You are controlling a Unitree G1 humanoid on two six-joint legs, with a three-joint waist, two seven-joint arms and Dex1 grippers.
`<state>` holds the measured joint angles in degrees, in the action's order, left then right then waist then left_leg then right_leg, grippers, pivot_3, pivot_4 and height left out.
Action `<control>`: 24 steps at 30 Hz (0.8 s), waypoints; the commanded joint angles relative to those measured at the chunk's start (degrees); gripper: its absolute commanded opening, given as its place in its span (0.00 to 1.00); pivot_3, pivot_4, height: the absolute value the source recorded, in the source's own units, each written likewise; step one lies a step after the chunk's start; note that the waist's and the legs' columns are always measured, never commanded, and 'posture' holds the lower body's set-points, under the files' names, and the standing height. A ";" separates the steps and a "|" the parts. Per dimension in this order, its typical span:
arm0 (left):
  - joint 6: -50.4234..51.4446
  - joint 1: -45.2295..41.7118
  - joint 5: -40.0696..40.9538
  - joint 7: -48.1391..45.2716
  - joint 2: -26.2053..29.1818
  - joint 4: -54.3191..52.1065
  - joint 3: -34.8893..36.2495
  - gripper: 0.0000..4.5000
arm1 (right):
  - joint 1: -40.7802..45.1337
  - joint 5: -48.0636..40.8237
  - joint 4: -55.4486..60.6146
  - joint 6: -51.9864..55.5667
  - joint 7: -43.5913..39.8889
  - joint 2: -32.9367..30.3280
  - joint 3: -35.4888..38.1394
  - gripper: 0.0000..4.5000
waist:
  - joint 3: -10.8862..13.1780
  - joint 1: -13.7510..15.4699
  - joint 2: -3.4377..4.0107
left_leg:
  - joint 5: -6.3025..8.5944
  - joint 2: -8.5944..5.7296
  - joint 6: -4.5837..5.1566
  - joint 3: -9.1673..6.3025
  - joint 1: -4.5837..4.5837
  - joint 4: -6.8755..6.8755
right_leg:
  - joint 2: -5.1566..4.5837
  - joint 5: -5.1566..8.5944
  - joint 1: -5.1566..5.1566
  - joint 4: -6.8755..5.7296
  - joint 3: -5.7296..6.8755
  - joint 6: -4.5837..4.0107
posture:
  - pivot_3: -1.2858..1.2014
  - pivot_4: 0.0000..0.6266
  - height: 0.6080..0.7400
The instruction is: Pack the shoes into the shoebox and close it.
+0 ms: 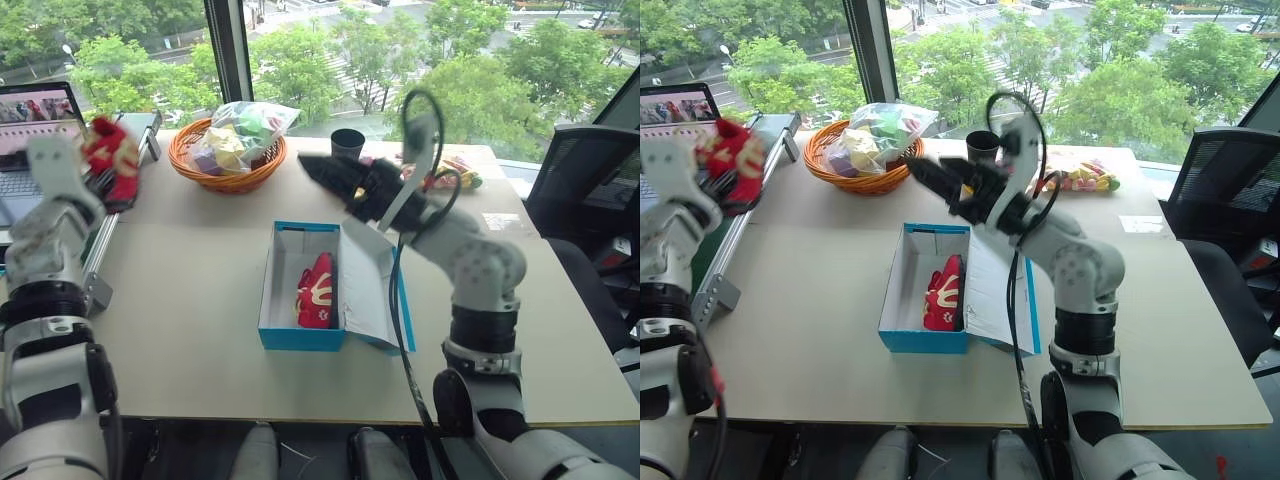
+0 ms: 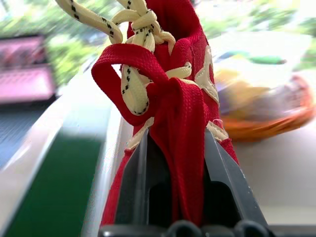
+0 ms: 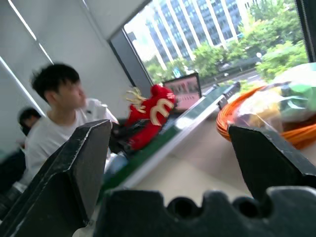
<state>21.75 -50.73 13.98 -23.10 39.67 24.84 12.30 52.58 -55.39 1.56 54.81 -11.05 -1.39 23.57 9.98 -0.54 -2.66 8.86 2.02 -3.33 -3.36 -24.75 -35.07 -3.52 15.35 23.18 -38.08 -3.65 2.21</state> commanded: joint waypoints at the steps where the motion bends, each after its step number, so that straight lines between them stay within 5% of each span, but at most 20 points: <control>1: 4.80 1.00 -2.73 2.05 -3.18 -13.78 -5.79 0.04 | 3.03 -11.89 -5.39 -0.87 15.28 1.42 10.59 1.00 | 0.03 -0.25 0.05 | 0.00 -0.02 0.00 0.01 0.00 0.07 | 0.00 0.00 0.03 0.02 -0.03 0.00 | 0.52 0.24 0.96; 10: 18.54 -2.22 3.24 4.66 -18.00 -30.75 -10.23 0.04 | -0.77 -13.68 -0.71 1.85 18.95 -2.39 4.64 1.00 | 0.21 -3.25 0.34 | -0.09 0.02 0.16 0.22 -0.55 0.05 | 0.09 0.00 0.94 -0.48 -0.30 -0.01 | 0.52 0.24 0.96; 14: 24.55 -3.31 3.96 2.75 -18.92 -33.72 -13.75 0.04 | -3.67 -6.91 0.96 0.68 14.90 -7.08 -1.81 1.00 | 0.20 -3.56 0.37 | -0.10 0.00 0.18 0.24 -0.54 0.05 | 0.09 0.00 0.94 -0.40 -0.32 0.00 | 0.52 0.24 0.96; 24: 27.54 -1.69 5.58 3.13 -22.62 -36.28 -14.15 0.04 | -1.86 -6.57 1.79 -1.74 13.44 -10.69 -1.59 1.00 | 0.21 -3.09 0.39 | -0.20 -0.03 0.33 0.23 -0.53 -0.01 | 0.09 0.00 0.89 -0.10 -0.34 0.00 | 0.52 0.24 0.96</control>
<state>49.18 -52.02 18.64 -20.06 17.68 -8.59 -1.77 48.61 -60.88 -0.04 54.33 3.71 -11.44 22.01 10.19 -3.63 -2.27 8.66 1.99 -3.00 -3.13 -25.28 -35.07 -3.43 15.36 24.08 -38.18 -3.99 2.22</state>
